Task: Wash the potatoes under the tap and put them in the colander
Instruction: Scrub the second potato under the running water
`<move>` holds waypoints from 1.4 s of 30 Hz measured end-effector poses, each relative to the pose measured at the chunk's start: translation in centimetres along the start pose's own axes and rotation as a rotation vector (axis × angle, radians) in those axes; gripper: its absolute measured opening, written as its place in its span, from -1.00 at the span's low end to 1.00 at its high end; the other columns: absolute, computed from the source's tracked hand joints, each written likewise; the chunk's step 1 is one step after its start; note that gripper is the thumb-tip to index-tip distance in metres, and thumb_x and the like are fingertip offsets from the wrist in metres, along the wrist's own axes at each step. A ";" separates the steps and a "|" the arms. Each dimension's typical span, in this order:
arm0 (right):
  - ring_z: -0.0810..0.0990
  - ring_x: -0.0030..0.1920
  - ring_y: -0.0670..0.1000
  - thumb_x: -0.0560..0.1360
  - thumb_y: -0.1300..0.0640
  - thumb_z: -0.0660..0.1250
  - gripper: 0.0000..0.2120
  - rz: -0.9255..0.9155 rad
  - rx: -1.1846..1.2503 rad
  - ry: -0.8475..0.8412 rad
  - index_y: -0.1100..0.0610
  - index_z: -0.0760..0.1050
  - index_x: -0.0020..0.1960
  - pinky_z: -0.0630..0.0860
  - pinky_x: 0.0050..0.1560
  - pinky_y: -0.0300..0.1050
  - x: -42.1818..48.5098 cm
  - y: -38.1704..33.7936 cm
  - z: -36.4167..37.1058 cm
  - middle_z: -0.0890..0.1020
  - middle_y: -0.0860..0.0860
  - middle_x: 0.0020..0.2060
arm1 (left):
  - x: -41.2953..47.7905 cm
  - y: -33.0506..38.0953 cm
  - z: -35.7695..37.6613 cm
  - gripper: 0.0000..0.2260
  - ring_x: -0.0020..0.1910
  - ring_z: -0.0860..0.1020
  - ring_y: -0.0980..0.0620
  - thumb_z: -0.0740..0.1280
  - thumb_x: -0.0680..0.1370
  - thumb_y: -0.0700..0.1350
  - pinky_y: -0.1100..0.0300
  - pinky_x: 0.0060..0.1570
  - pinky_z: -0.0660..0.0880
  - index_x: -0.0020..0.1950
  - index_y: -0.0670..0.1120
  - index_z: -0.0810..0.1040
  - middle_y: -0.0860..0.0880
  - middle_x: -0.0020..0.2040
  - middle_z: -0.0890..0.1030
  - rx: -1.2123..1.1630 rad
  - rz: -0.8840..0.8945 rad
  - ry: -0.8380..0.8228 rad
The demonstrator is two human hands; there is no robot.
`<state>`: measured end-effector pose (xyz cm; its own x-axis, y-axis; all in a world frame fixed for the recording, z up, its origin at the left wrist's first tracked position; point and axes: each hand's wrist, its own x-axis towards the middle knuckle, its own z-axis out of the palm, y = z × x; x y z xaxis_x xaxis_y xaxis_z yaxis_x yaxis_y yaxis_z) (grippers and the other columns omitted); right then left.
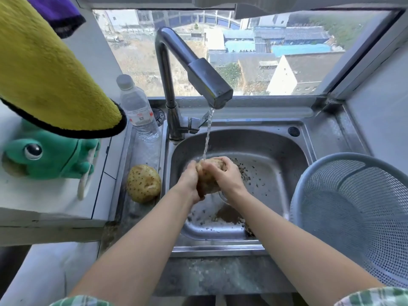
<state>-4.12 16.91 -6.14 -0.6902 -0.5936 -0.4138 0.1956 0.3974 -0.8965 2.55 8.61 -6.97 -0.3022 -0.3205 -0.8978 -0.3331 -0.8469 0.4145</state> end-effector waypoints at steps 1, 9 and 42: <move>0.65 -0.02 0.09 0.25 -0.24 0.43 -0.57 0.021 -0.002 0.048 0.07 0.57 -0.08 0.62 0.08 0.12 0.2 -0.4 0.1 0.66 0.05 -0.12 | 0.0 -0.2 -0.3 -0.46 -0.06 0.64 -0.12 0.21 0.54 0.32 0.11 -0.17 0.55 0.17 -0.12 0.57 -0.17 -0.06 0.66 0.033 -0.004 -0.058; 0.61 0.01 0.18 0.56 -0.04 0.05 -0.63 0.409 0.114 0.076 0.13 0.56 -0.07 0.58 0.10 0.12 1.4 -1.2 -0.5 0.66 0.16 -0.05 | -2.3 -0.4 -2.7 -0.31 0.18 0.58 -0.15 0.52 0.33 0.29 -0.06 -0.01 0.64 0.35 0.04 0.44 -0.15 0.26 0.56 0.322 0.137 -0.262; 0.63 -0.25 -0.06 0.47 0.10 0.44 -0.75 -0.910 -0.165 0.113 0.26 0.59 0.03 0.64 -0.09 -0.01 -3.8 -16.7 -4.9 0.63 -0.04 -0.24 | -10.7 -1.3 0.3 -0.18 0.10 0.58 -0.19 0.62 0.25 0.20 0.14 -0.51 0.58 0.40 -0.09 0.43 -0.18 0.25 0.52 0.345 0.353 0.250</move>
<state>-8.22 15.96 11.17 -0.5944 -0.6573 0.4632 -0.5500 -0.0879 -0.8305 5.99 13.26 2.13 -0.2412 -0.6866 -0.6859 -0.5363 -0.4948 0.6839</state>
